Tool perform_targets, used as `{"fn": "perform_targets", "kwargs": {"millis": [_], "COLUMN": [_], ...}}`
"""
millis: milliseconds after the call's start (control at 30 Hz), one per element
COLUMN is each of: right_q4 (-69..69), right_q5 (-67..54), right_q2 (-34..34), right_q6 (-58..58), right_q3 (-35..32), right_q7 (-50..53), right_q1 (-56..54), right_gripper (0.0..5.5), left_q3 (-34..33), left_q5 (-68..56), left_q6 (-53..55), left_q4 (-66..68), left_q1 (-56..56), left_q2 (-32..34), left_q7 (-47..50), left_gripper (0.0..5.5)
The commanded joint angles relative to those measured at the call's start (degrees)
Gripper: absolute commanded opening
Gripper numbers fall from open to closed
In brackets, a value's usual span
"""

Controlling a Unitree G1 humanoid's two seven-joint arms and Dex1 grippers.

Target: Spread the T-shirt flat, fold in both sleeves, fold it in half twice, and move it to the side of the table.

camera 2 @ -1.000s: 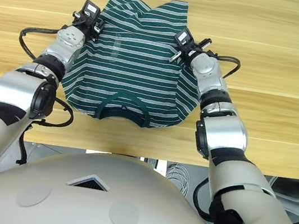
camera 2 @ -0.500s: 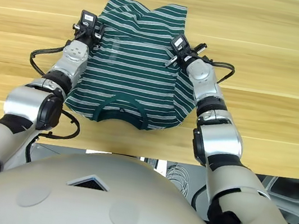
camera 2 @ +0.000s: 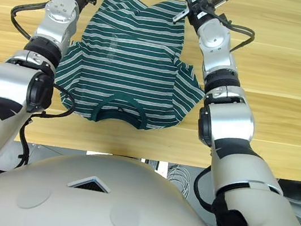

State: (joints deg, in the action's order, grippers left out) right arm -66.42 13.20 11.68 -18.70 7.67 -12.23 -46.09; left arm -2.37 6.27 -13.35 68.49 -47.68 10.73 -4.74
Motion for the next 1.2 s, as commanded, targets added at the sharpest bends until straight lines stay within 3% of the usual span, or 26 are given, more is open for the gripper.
{"fn": "perform_targets", "kwargs": {"millis": [33, 200, 633, 967, 1200], "right_q4": [-5.08, -9.51, -11.45, -10.55, -10.22], "right_q5": [-0.96, -2.96, 2.72, 1.68, 1.74], "right_q2": [-2.97, -6.86, -10.09, -8.53, -8.27], "right_q6": [5.38, 13.27, 18.22, 16.14, 15.01], "right_q3": [-0.83, -3.76, -0.37, -2.33, -2.96], "right_q7": [-1.34, -2.62, 2.11, 3.03, 2.42], "right_q1": [-4.49, -7.4, -2.39, -2.76, -2.29], "right_gripper": [0.03, 0.03, 0.03, 0.03, 0.03], "left_q3": [0.16, 1.59, 9.36, 6.91, 5.23], "left_q5": [-0.08, 2.61, 14.31, 13.73, 12.63], "left_q6": [4.03, 8.84, 13.65, 14.38, 13.21], "left_q4": [4.5, 8.46, 10.88, 10.59, 10.26], "left_q1": [-2.94, -3.46, -1.06, 1.47, 2.08], "left_q2": [-1.32, -1.11, 0.44, 5.11, 3.74], "left_q7": [-2.44, -2.25, 4.95, 6.18, 5.67], "left_gripper": [2.67, 2.67, 2.67, 2.67, 2.67]}}
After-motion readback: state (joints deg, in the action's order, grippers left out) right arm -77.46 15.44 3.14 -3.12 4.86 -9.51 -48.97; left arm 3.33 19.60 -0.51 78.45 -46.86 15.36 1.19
